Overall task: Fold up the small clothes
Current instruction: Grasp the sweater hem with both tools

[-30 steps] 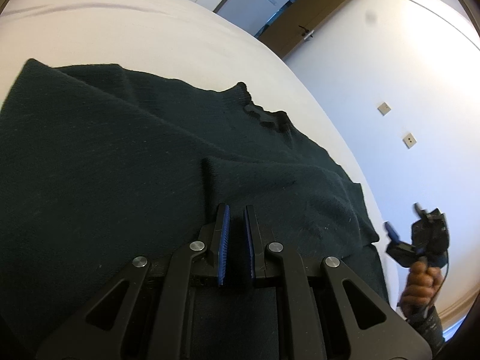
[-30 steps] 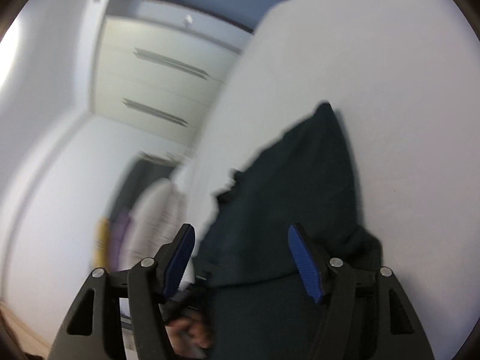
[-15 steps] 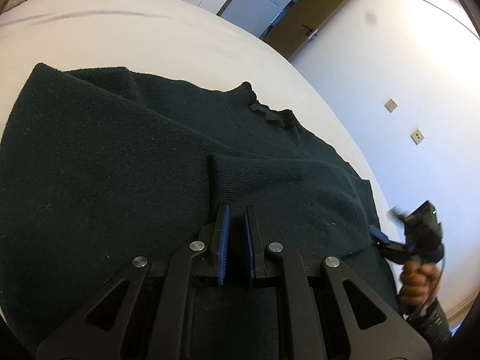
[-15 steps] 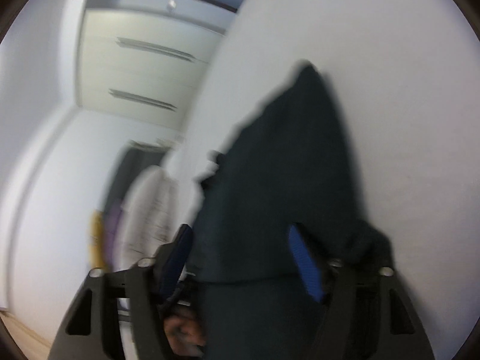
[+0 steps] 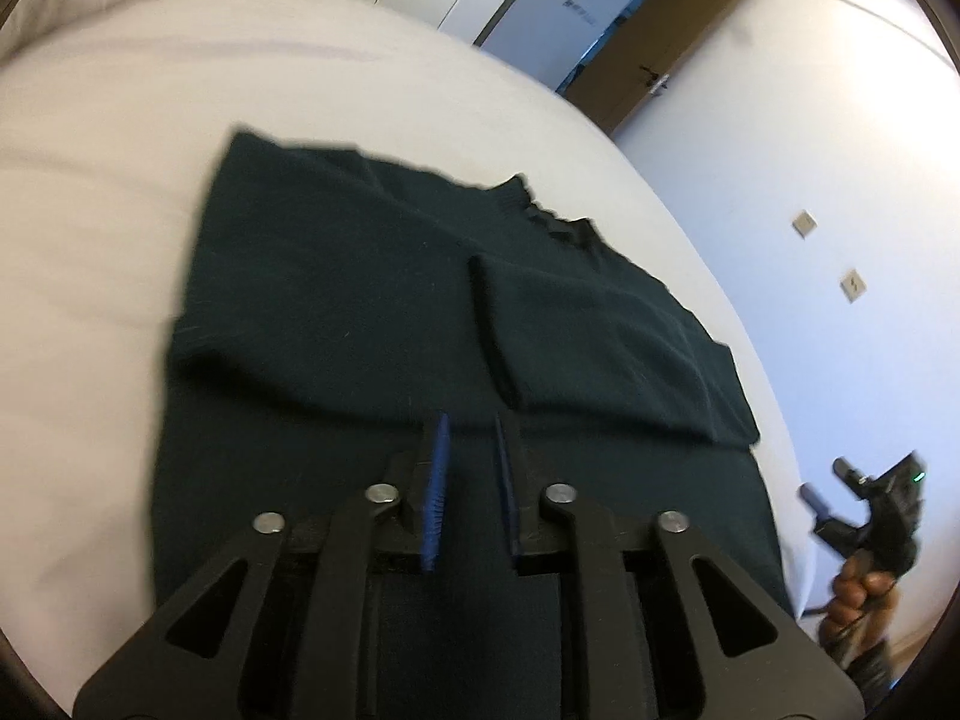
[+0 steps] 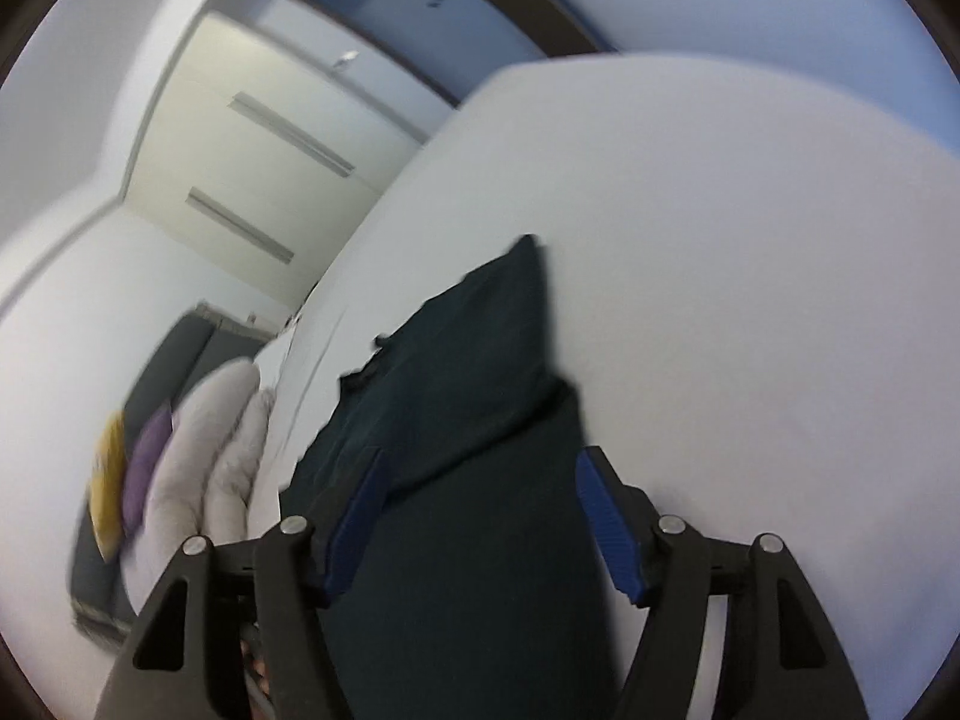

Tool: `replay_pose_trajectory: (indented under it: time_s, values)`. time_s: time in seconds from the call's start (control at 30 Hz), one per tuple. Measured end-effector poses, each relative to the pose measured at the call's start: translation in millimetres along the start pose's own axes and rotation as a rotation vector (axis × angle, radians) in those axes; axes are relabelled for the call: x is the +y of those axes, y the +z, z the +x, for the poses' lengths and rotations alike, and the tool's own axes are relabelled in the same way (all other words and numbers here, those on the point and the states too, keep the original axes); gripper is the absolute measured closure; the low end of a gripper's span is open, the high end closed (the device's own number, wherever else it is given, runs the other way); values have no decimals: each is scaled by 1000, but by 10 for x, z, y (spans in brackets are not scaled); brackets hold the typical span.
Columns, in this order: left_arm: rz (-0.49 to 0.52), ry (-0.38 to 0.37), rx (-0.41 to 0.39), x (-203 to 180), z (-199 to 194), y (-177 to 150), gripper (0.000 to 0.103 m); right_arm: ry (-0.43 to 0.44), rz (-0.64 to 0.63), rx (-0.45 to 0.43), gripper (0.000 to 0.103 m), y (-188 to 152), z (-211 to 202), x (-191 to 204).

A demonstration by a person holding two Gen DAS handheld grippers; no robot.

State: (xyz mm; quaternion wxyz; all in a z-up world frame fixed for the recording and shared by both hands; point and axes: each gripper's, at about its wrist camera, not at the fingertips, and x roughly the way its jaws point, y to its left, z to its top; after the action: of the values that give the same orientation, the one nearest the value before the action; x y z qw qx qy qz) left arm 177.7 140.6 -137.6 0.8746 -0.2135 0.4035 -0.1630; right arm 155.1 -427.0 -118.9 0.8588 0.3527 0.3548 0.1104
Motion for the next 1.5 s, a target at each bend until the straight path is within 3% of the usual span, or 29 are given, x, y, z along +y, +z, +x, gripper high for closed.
replay_pose_trajectory:
  time_s: [0.03, 0.07, 0.13, 0.2, 0.3, 0.4, 0.57, 0.7, 0.77, 0.93, 0.97, 1.07, 1.13, 1.2, 1.37, 1.5]
  values:
    - [31, 10, -23, -65, -156, -55, 69, -27, -46, -14, 35, -73, -101, 98]
    - [68, 30, -55, -139, -341, -117, 41, -67, -109, -43, 35, -166, -227, 230]
    - [134, 82, -165, -286, -780, -261, 10, -124, -246, -140, 31, -354, -530, 516]
    - [190, 97, -275, -418, -1176, -398, 4, -149, -345, -283, 0, -557, -875, 797]
    - [289, 139, -345, -642, -1599, -615, 0, -167, -432, -520, 0, -846, -1313, 1135]
    - [421, 189, -379, -886, -1895, -913, 0, -191, -522, -592, 0, -1012, -1521, 1395]
    - [630, 243, -347, -1174, -2097, -1593, 0, -249, -647, -515, 0, -1263, -1574, 1640]
    - [921, 428, -229, -1261, -1825, -2245, 0, -372, -827, -379, 0, -1680, -1347, 1657]
    - [1035, 490, -205, -1258, -1756, -2540, 0, -394, -863, -303, 0, -1876, -1256, 1583]
    - [1259, 638, -118, -1156, -1518, -3105, 0, -406, -767, -105, 0, -2141, -1055, 1279]
    - [1282, 645, -101, -1158, -1482, -3173, 0, -352, -687, -13, 0, -2119, -1010, 1167]
    - [1337, 677, -75, -1130, -1401, -3327, 0, -202, -403, 115, 2, -2141, -1025, 830]
    - [1396, 733, -70, -1070, -1334, -3476, 0, -233, -354, 123, 2, -2153, -1001, 709]
    - [1468, 768, -36, -1001, -1234, -3620, 0, -316, -395, 99, 3, -2184, -982, 681]
    - [1673, 882, 10, -819, -945, -3964, 0, -230, -281, 158, 3, -2125, -936, 598]
    - [1700, 962, -15, -736, -871, -3985, 0, -215, -268, 174, 3, -2164, -848, 623]
